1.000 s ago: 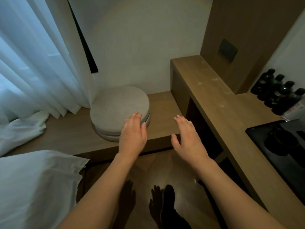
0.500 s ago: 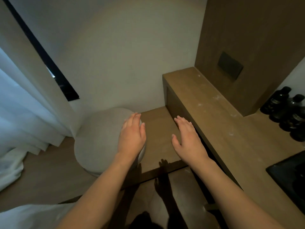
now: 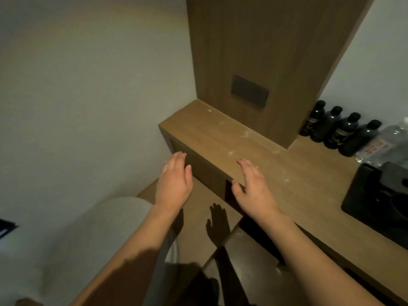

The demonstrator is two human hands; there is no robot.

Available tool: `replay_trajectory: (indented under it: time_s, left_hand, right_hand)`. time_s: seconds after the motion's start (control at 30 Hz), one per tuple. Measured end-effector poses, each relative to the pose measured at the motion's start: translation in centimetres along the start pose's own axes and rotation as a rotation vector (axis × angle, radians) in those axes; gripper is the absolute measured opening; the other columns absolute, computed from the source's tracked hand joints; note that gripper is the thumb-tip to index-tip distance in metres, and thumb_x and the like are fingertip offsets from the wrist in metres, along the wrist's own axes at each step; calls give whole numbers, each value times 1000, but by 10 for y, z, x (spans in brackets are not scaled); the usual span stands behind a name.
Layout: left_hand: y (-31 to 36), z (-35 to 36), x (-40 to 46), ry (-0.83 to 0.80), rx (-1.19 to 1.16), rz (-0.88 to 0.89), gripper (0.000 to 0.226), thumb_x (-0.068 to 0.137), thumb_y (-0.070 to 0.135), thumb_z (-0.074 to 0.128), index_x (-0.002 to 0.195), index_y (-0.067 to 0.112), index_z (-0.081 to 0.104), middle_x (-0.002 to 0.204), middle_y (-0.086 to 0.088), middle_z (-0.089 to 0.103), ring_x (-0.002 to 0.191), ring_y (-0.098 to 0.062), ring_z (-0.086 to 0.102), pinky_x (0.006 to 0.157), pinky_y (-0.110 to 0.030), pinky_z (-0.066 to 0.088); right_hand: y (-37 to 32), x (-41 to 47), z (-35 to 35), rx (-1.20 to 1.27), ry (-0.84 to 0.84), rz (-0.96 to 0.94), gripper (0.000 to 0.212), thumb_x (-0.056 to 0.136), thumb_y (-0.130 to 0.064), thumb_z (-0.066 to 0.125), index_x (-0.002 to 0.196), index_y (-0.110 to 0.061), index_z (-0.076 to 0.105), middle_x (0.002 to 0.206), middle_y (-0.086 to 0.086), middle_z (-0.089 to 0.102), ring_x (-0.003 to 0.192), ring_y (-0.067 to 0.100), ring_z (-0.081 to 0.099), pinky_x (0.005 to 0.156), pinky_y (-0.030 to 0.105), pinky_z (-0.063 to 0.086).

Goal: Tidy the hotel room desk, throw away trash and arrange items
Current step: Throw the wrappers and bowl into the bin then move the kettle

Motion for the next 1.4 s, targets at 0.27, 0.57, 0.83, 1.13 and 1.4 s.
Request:
replay_trajectory:
  time_s: [0.27, 0.57, 0.83, 1.13, 1.4]
  left_hand:
    - [109, 81, 43, -202, -64, 286, 45, 106, 28, 44, 147, 12, 46, 150, -7, 50, 142, -21, 42, 120, -45, 34]
    - [256, 184, 25, -444, -109, 523, 45, 106, 26, 44, 149, 13, 43, 152, -7, 47, 144, -21, 38, 121, -44, 31]
    - [339, 256, 34, -550, -226, 311, 43, 107, 26, 45, 148, 13, 47, 147, -5, 50, 123, -15, 53, 104, -25, 33]
    - [384, 399, 7, -1029, -463, -405, 28, 107, 37, 41, 122, 18, 56, 102, -3, 60, 92, -22, 57, 82, -32, 44]
    - [426, 469, -24, -1185, -576, -632, 49, 107, 50, 31, 95, 15, 63, 86, -8, 74, 83, -24, 64, 65, -30, 47]
  right_hand:
    - [93, -17, -60, 11, 204, 335, 64, 98, -30, 55, 154, -31, 24, 161, -10, 26, 149, 9, 18, 122, 35, 19]
    - [210, -72, -140, 68, 401, 576, 62, 97, -24, 57, 153, -24, 30, 156, -4, 34, 146, 14, 28, 120, 38, 28]
    - [335, -108, -227, 283, 624, 754, 57, 98, -18, 57, 151, -20, 36, 155, 1, 38, 140, 19, 38, 115, 37, 33]
    - [499, -179, -270, 506, 894, 1173, 55, 97, -27, 51, 149, -14, 38, 146, 13, 47, 129, 32, 48, 106, 45, 43]
    - [601, -195, -242, 595, 886, 1377, 61, 96, -45, 44, 147, -12, 41, 144, 14, 49, 129, 36, 48, 108, 53, 40]
Point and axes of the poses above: each hand's wrist, its own x-axis towards the middle knuckle, its own z-axis out of the palm, y = z × x, the point moved 9 cm from there along x, towards the middle knuckle
